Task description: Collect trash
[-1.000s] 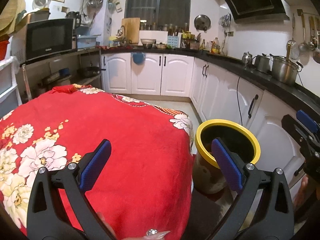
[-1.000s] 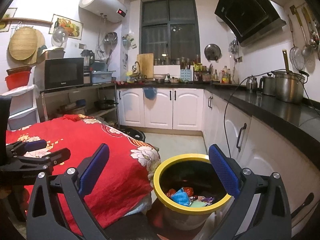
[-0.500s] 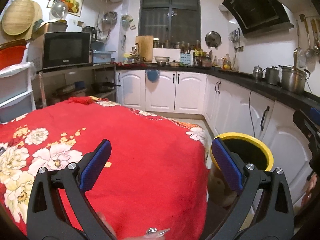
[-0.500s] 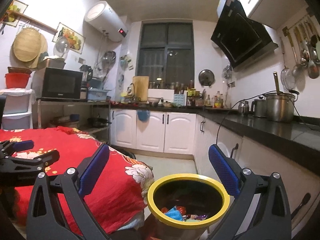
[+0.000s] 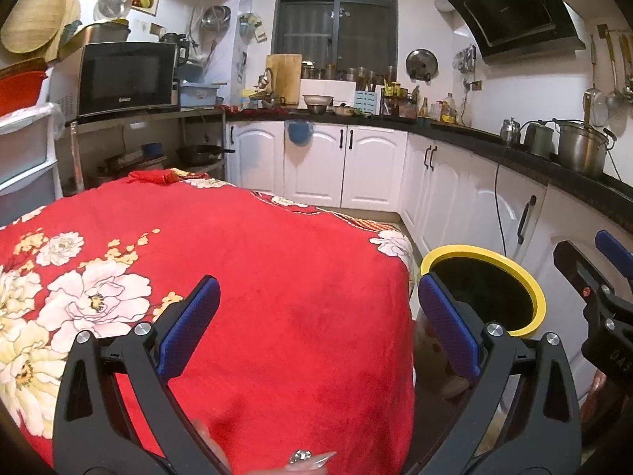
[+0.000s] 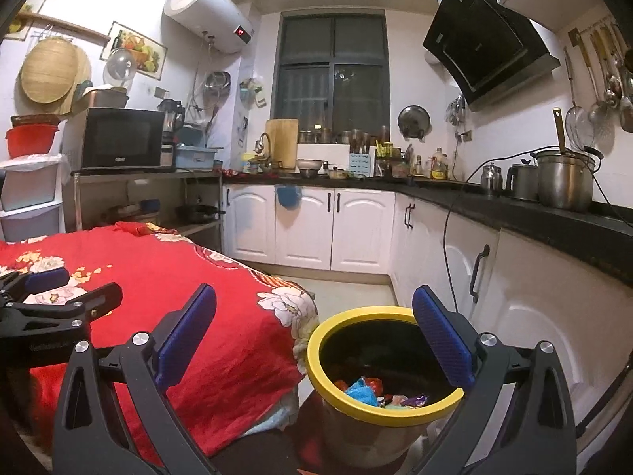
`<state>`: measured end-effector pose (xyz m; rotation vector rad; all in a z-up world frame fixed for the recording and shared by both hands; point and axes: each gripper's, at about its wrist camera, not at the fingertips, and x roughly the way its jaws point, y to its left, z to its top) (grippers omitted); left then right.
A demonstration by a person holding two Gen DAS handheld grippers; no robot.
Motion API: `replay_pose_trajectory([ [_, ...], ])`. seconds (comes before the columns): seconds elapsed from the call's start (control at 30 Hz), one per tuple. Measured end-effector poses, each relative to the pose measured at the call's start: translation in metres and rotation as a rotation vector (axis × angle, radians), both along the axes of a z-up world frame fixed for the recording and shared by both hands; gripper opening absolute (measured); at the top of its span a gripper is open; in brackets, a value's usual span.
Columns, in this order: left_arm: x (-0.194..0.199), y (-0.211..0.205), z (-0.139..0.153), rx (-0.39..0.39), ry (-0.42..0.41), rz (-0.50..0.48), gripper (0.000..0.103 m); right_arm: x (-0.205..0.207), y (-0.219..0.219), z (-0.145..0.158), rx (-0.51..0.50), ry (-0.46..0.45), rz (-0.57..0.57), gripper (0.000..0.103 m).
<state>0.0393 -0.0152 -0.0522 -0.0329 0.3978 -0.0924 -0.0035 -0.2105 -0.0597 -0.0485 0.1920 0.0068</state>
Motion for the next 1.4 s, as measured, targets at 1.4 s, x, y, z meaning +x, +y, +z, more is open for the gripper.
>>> replay_pose_trajectory([
  [1.4,-0.0009,-0.0026,-0.0008,0.003,0.008,-0.013,0.092,-0.0001,-0.0059,0.0008,0.030,0.007,-0.026,0.097],
])
